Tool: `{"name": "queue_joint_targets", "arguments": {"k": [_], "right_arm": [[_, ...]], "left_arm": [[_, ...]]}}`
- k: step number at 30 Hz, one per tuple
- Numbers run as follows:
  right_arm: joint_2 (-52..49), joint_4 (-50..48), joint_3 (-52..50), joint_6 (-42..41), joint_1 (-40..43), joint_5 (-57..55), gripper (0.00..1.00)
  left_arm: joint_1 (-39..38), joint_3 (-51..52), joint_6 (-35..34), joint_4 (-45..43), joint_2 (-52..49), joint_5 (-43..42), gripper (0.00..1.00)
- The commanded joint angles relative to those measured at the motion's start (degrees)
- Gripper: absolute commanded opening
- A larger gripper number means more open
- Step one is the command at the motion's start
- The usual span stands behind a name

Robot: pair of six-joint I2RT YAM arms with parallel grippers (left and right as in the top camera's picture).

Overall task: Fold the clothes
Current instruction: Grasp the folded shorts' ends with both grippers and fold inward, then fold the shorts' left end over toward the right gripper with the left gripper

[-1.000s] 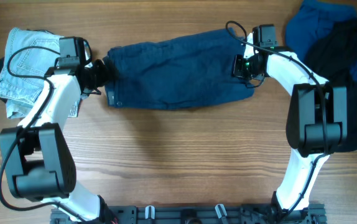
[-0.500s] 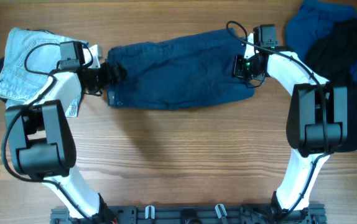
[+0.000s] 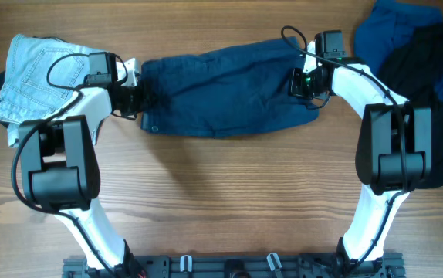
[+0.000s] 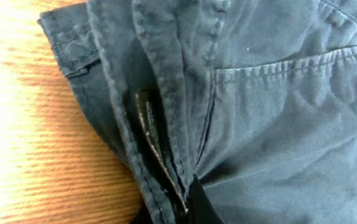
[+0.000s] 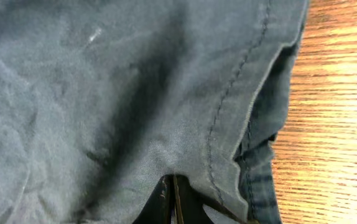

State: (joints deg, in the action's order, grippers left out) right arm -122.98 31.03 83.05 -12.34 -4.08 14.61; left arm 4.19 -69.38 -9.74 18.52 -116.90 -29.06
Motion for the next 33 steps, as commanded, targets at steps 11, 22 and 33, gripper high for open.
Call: {"name": "queue_joint_targets", "arguments": {"k": [11,22,33], "right_arm": [[-3.2,3.3,-2.8,1.8,-1.3,5.4,0.04],[-3.2,3.0,-2.8,1.7,-2.9,5.4,0.04],[-0.8,4.6,-2.8,1.7,-2.8,6.3,0.04]], "left_arm": [[5.2,0.5,-2.6,8.2,11.9,0.2,0.04],[-27.3,0.5,-14.6,-11.7,15.4,8.0,0.04],[-16.4,0.0,-10.0,-0.6,23.3,16.4,0.04]]}}
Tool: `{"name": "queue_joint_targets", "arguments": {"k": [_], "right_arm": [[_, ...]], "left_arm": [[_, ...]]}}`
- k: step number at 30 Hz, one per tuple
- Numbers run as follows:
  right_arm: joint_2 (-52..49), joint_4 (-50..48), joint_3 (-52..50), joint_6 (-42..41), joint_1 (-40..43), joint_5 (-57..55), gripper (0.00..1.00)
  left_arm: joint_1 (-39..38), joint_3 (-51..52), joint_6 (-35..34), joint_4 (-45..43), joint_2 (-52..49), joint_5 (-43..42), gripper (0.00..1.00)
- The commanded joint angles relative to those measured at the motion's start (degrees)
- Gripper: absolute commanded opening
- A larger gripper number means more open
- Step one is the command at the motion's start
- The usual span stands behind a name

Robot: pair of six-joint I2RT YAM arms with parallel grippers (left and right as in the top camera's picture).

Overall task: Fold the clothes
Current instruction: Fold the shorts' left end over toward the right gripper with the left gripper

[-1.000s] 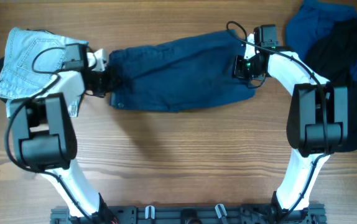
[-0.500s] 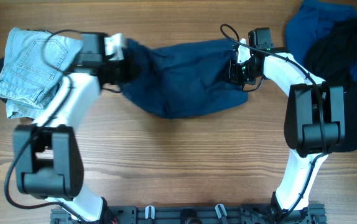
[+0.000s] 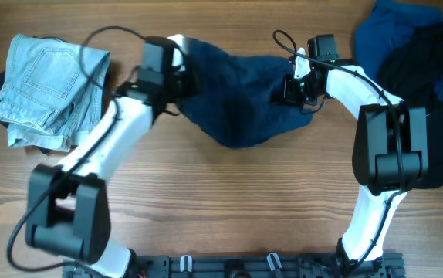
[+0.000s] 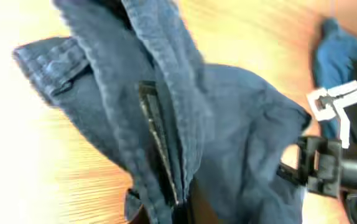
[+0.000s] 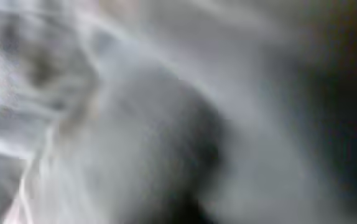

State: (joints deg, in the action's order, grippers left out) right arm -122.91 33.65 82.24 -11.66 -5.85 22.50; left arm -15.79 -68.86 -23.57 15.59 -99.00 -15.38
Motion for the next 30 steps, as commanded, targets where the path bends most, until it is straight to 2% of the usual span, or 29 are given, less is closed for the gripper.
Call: {"name": "queue_joint_targets", "arguments": {"k": [1,4,7,11,14,18,21,23,30], "right_arm": [[-0.2,2.3,-2.0,1.1,-1.0,-1.4,0.04],[1.9,2.4,-1.8,1.2,-1.0,-0.9,0.05],[4.4,2.3,-1.5,2.8,-1.0,4.3,0.24],[6.6,-0.1,-1.6,4.5,1.3,17.3,0.38],[6.5,-0.8,-1.6,7.4,3.4,21.1,0.44],[6.0,-2.6,-1.8,9.2,3.3,20.8,0.41],[5.9,-3.9,-1.8,10.0,3.3,20.3,0.33],[5.5,-4.5,-1.8,10.2,3.2,19.5,0.21],[0.7,-8.2,-1.8,11.7,2.5,17.0,0.06]], "left_arm": [[5.8,-0.6,4.1,4.9,7.1,4.0,0.04],[7.7,-0.6,6.5,7.8,8.3,3.9,0.04],[7.3,-0.6,6.7,9.0,8.3,4.0,0.04],[7.6,-0.6,3.6,10.4,8.3,10.6,0.04],[8.9,-0.6,3.6,11.7,8.3,10.6,0.04],[11.1,-0.6,2.7,12.6,8.3,11.4,0.04],[11.2,-0.6,2.8,14.0,8.3,13.6,0.04],[11.1,-0.6,2.8,14.1,8.3,13.5,0.04],[11.0,-0.6,2.3,14.3,8.3,13.3,0.04]]}}
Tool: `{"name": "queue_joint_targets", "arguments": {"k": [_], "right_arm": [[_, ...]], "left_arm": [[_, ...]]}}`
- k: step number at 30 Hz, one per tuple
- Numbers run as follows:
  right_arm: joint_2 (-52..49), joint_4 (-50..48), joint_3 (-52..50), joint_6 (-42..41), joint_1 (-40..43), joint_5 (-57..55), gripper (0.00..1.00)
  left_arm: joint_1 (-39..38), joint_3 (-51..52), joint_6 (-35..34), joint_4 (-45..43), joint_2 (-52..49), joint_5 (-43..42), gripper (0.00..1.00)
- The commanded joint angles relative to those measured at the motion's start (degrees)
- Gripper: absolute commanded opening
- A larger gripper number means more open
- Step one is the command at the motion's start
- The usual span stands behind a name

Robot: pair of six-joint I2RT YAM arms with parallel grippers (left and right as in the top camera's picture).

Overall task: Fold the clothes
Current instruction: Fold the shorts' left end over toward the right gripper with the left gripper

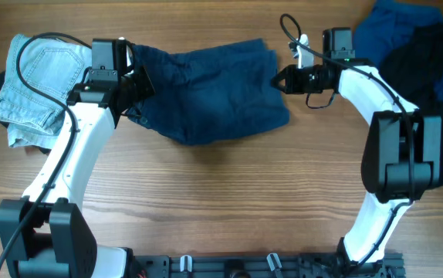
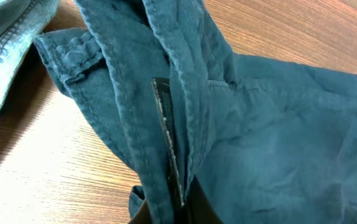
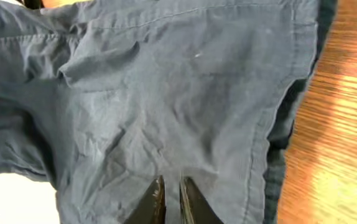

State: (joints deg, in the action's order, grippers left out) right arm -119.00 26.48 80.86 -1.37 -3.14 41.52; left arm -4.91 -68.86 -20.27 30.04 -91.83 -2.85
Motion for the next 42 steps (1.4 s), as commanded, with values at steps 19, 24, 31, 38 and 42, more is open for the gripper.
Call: {"name": "queue_joint_targets", "arguments": {"k": [19,24,31,38,42], "right_arm": [[-13.6,-1.3,-0.7,-2.3,-0.2,-10.7,0.04],[-13.6,-0.1,-0.7,-2.0,-0.2,-10.7,0.04],[-13.6,-0.2,-0.7,-1.8,-0.2,-10.7,0.04],[-13.6,-0.3,-0.7,-1.8,-0.2,-10.6,0.04],[-12.7,-0.1,0.0,-1.9,1.0,-5.1,0.04]], "left_arm": [[-17.0,-0.6,-8.2,-11.4,0.9,0.3,0.04],[-31.1,-0.6,-13.5,-24.7,-7.3,9.0,0.04],[-35.0,-0.6,-15.4,-36.7,-21.6,8.3,0.13],[-35.4,-0.6,-15.4,-43.4,-21.6,8.3,1.00],[-34.3,-0.6,-15.4,-42.9,-20.3,8.3,1.00]]}}
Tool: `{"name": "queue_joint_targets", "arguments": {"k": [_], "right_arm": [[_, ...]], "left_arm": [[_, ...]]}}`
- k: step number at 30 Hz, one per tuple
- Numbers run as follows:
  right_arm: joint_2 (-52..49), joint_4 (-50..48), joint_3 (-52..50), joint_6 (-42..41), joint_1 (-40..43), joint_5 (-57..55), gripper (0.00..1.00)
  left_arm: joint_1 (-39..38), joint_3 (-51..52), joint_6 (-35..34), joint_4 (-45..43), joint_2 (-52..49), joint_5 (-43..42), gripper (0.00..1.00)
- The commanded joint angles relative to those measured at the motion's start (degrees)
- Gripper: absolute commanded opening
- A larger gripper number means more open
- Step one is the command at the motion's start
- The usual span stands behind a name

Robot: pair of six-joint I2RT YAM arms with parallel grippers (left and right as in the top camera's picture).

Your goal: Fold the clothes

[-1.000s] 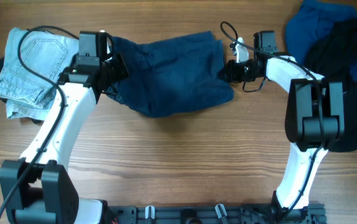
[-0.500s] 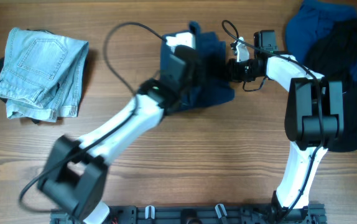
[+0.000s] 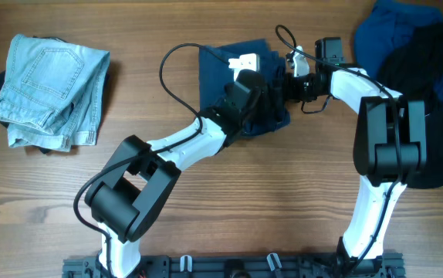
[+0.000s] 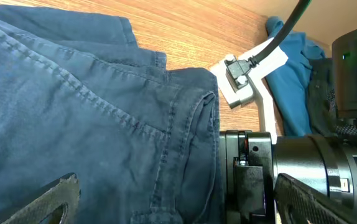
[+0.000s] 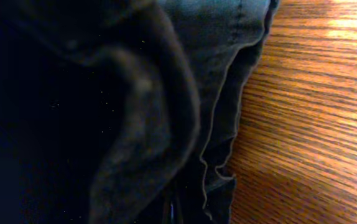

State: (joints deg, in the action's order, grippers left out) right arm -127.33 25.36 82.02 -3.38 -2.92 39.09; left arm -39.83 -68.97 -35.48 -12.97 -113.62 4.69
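Observation:
The dark blue pants (image 3: 225,73) lie doubled over in a compact stack at the table's back middle. My left gripper (image 3: 258,91) hovers over the stack's right end, wide open with nothing between its fingers (image 4: 57,198); denim seams (image 4: 135,124) fill that view. At the stack's right edge my right gripper (image 3: 289,83) is shut on the pants' hem, and its black body (image 4: 253,168) sits right beside my left fingers. The right wrist view is mostly dark cloth (image 5: 104,112), with the fingertips (image 5: 169,211) pinched together in it.
Folded light blue jeans (image 3: 48,81) lie at the back left. A heap of blue and black clothes (image 3: 414,54) fills the back right corner. Bare wood tabletop (image 3: 221,201) stretches across the front.
My left gripper was shut on the pants' waistband end at the left. Now it is open over the right end, and the pants are doubled over there. The right gripper stays shut at the right edge.
The pants first lay stretched out flat between both shut grippers. Then my left gripper held its end raised nearer the middle, then back at the left with the cloth bunched shorter. Now that end lies over the right one and my left gripper has let go.

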Motion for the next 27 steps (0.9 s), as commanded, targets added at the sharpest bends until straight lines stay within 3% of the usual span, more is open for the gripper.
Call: {"name": "queue_joint_targets", "arguments": {"k": [1,3,7,12,15,17,20,21,24,27], "right_arm": [[-3.3,1.3,-0.7,-0.3,1.5,-1.7,0.04],[1.7,3.6,1.0,-0.4,4.1,-1.7,0.10],[13.6,10.0,3.9,0.4,9.4,-1.7,0.52],[19.3,15.7,3.9,0.9,12.4,-1.7,0.64],[19.3,19.4,3.8,2.8,12.5,-1.7,0.65],[19.3,20.2,3.8,3.0,12.5,-1.7,0.64],[19.3,20.3,3.8,3.0,12.5,-1.7,0.64],[19.3,20.3,3.8,3.0,12.5,-1.8,0.64],[19.3,20.3,3.8,3.2,12.4,-1.8,0.64],[19.3,20.3,3.8,3.4,12.3,-1.8,0.64]], "left_arm": [[1.0,-0.5,-0.1,0.6,2.5,0.8,1.00],[2.0,-0.5,0.3,2.5,5.7,0.8,1.00],[4.2,-0.5,3.7,12.0,13.6,0.7,1.00],[3.3,-0.5,17.7,22.1,15.7,-3.8,0.99],[4.5,-0.5,21.7,38.0,15.5,-3.7,0.98],[5.4,-0.5,21.6,45.6,15.5,-4.8,0.82],[5.4,-0.5,21.6,52.8,15.4,-6.4,0.45],[5.5,-0.4,21.8,54.1,15.3,-6.4,0.38],[5.5,-0.2,21.8,54.1,13.1,-6.4,0.24],[5.5,-0.2,21.8,53.5,8.1,-7.0,0.19]]}}
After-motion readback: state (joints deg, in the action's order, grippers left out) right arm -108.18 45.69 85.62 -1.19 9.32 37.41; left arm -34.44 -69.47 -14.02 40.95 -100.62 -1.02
